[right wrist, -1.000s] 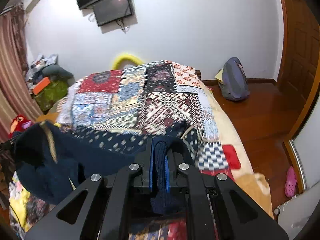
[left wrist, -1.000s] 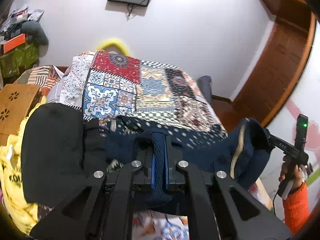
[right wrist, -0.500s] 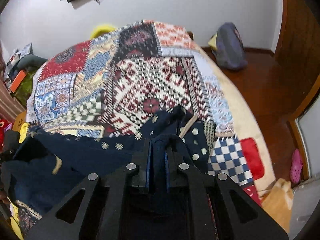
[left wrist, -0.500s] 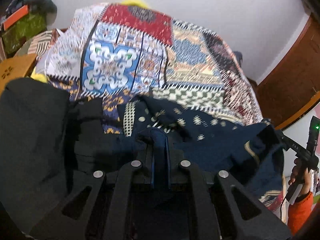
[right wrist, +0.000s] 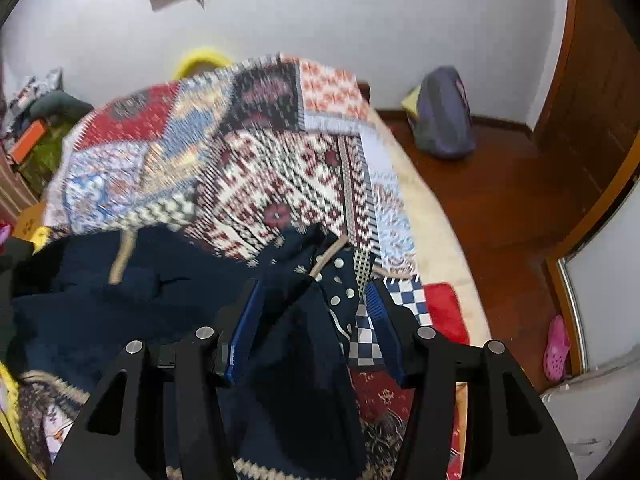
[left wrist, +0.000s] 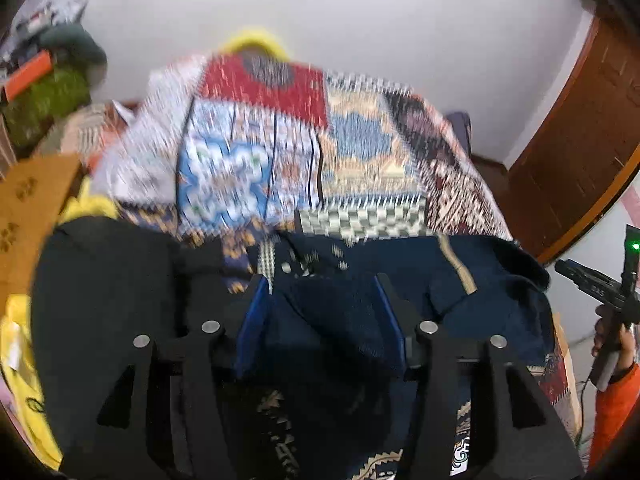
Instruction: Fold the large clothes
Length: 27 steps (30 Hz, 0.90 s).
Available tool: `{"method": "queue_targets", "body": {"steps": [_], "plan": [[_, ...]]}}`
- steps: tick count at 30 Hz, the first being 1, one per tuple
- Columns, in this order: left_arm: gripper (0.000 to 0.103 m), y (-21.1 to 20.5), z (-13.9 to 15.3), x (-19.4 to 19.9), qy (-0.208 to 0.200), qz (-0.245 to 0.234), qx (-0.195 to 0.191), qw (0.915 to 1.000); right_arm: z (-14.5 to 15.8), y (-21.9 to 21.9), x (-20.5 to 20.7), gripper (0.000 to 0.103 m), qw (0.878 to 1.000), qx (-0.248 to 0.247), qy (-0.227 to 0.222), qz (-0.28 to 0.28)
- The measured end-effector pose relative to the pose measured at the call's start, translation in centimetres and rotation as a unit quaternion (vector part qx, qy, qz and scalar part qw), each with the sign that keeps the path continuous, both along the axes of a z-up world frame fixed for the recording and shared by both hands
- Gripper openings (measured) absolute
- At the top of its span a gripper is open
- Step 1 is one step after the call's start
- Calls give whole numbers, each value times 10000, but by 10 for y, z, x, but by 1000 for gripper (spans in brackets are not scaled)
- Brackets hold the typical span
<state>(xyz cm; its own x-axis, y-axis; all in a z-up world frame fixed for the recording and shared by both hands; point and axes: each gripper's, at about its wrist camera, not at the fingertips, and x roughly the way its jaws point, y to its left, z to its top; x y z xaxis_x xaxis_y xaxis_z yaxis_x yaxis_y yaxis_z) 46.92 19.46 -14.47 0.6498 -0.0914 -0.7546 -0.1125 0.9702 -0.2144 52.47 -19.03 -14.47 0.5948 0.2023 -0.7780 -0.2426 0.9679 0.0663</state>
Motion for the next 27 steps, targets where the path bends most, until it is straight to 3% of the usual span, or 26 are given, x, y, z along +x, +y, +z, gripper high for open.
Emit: {"method": "queue_targets", "body": {"steps": [3, 7, 15, 21, 27], "plan": [[52, -6, 14, -13, -93, -109, 150, 9998, 17, 0, -20, 53, 9996, 131, -185, 153], [52, -26, 9, -25, 42, -451, 359, 9983, 19, 12, -41, 55, 9984, 252, -233, 460], [52, -89, -49, -22, 605, -1194, 1056, 9854, -30, 61, -48, 55, 9940, 199, 311, 1026], [52, -96, -73, 11, 718, -1003, 1106, 9862, -70, 96, -29, 55, 9890, 92, 799, 1245], [52, -74, -76, 58, 770, -415, 860, 9924, -66, 102, 5, 55, 9950, 250, 507, 822]]}}
